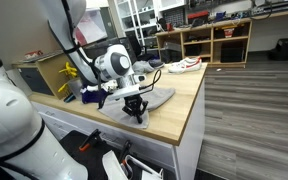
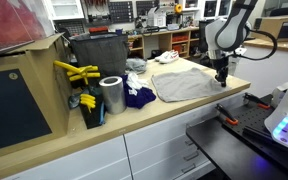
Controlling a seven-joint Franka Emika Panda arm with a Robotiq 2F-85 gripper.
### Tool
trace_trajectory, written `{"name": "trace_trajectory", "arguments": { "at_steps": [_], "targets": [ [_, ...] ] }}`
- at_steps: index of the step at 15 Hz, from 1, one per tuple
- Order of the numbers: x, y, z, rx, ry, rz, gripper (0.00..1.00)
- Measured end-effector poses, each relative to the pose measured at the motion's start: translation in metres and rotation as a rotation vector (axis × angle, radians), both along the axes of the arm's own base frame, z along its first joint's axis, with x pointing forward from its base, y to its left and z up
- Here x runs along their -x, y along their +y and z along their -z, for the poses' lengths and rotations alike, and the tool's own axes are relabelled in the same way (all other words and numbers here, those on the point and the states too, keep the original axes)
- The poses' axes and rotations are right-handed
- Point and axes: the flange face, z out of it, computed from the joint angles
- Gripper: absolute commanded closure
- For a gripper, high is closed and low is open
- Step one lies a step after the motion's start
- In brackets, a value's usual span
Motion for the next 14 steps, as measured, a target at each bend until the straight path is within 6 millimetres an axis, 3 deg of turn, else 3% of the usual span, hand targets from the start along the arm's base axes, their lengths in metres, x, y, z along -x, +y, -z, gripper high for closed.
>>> {"name": "trace_trajectory", "arguments": {
  "at_steps": [7, 14],
  "targets": [
    [0.005, -0.008, 0.009, 0.085, -0.011, 0.002, 1.00],
    [0.036, -0.054, 0.015, 0.251, 0.053, 0.123, 1.00]
  ]
}}
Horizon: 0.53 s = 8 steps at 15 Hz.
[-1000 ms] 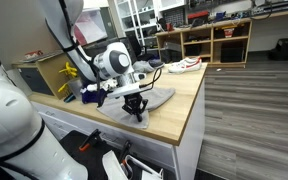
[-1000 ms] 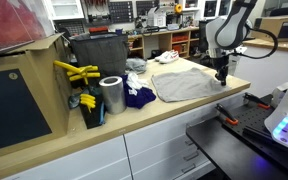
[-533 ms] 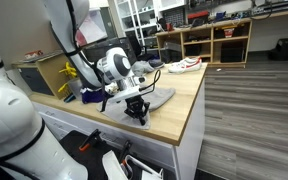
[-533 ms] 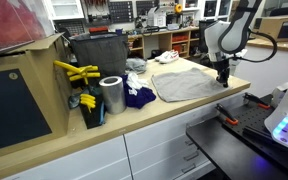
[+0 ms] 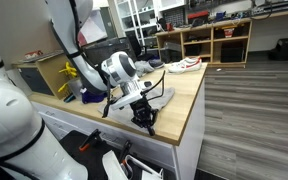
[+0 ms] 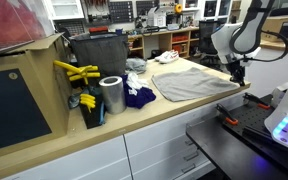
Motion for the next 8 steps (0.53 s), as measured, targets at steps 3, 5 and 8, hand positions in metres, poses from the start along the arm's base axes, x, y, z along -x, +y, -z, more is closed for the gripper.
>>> {"name": "trace_trajectory", "arguments": {
  "at_steps": [3, 5, 8],
  "targets": [
    [0.017, -0.011, 0.001, 0.054, 0.042, 0.074, 1.00],
    [0.023, -0.012, -0.002, 0.055, 0.045, 0.092, 1.00],
    [0.013, -0.001, -0.018, 0.044, -0.007, 0.087, 1.00]
  ]
}}
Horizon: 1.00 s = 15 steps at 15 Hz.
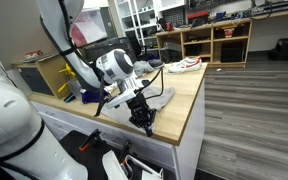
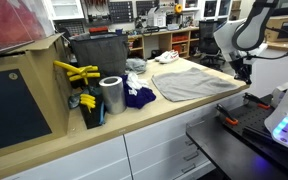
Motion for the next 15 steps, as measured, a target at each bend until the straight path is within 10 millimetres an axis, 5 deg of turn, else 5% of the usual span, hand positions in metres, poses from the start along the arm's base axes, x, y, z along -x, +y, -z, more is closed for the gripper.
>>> {"name": "trace_trajectory", "arguments": {
  "at_steps": [9, 15],
  "targets": [
    [-0.080, 0.047, -0.072, -0.085, -0.275, 0.016, 1.00],
    [-0.145, 0.089, -0.080, -0.216, -0.397, 0.058, 1.00]
  ]
}}
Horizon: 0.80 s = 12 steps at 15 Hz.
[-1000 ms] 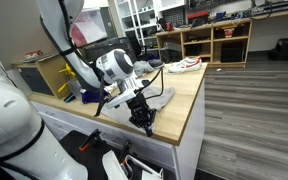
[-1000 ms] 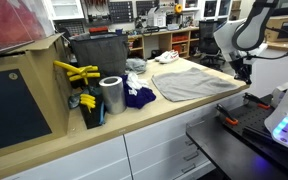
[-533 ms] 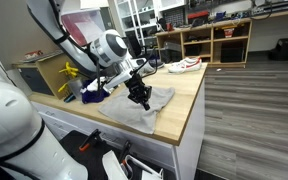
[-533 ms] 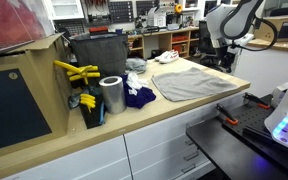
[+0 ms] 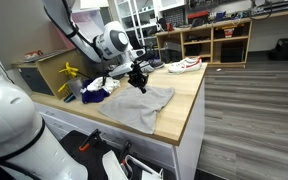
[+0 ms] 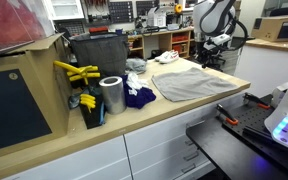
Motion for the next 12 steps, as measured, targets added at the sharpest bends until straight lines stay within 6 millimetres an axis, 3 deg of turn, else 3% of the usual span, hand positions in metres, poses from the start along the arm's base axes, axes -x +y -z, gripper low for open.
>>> {"name": "trace_trajectory", "arguments": {
  "at_steps": [7, 12],
  "targets": [
    [-0.072, 0.082, 0.024, -0.156, -0.021, -0.066, 1.00],
    [-0.106, 0.112, 0.049, -0.210, -0.009, -0.120, 1.00]
  ]
}}
